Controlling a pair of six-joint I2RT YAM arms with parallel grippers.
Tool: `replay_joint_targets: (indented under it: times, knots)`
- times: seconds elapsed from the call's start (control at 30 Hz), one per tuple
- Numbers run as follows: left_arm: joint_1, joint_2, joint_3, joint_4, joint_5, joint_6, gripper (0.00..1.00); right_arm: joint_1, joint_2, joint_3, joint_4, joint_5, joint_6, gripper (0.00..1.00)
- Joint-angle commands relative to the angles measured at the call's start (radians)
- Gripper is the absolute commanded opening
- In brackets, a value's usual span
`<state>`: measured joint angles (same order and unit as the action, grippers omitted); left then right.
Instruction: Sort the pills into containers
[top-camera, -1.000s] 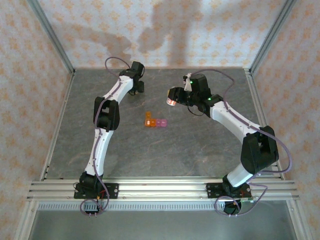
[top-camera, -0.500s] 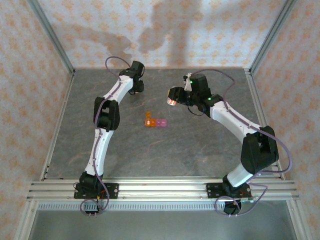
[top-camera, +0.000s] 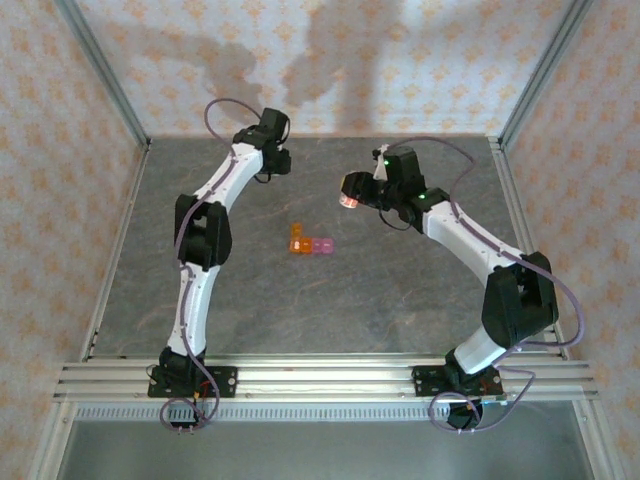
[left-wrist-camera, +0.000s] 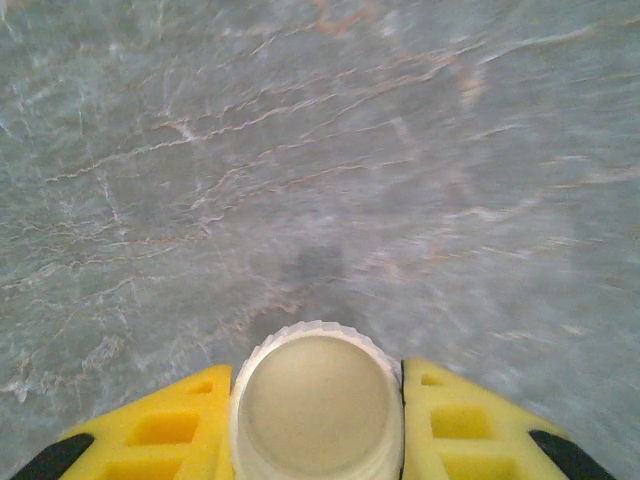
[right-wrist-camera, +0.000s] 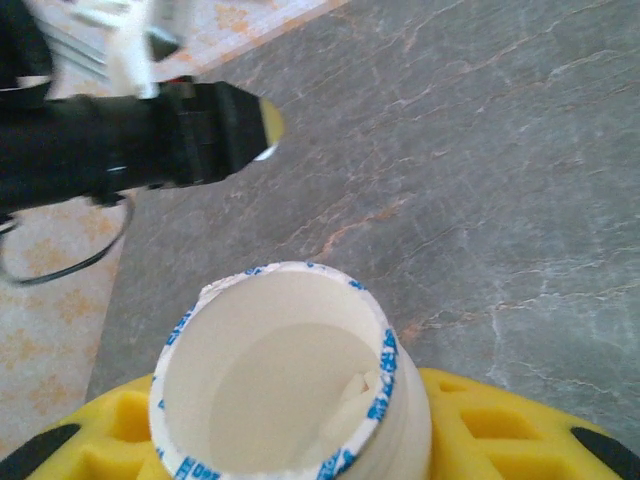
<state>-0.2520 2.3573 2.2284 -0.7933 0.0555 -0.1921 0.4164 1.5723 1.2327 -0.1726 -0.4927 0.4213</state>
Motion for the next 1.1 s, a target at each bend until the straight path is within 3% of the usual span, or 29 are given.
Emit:
replay_joint_targets:
  times: [0.0, 0.23, 0.47, 0.83, 1.07]
  knots:
    - [-0.058, -0.115, -0.083, 0.033, 0.027, 0.025, 0.29, -0.029, -0.076, 0.025, -0.015, 0.040, -0.019, 0.29]
    - [-0.209, -0.270, -0.316, 0.132, 0.051, -0.006, 0.29, -0.097, -0.178, -0.007, -0.058, 0.090, -0.035, 0.29]
    - [-0.362, -0.332, -0.473, 0.227, 0.048, -0.074, 0.29, -0.149, -0.303, -0.070, -0.109, 0.151, -0.053, 0.28]
    - [-0.515, -0.230, -0.514, 0.267, 0.032, -0.128, 0.29, -0.155, -0.408, -0.162, -0.134, 0.172, -0.039, 0.28]
    - [-0.550, -0.148, -0.494, 0.253, 0.017, -0.128, 0.30, -0.154, -0.437, -0.186, -0.146, 0.175, -0.039, 0.28]
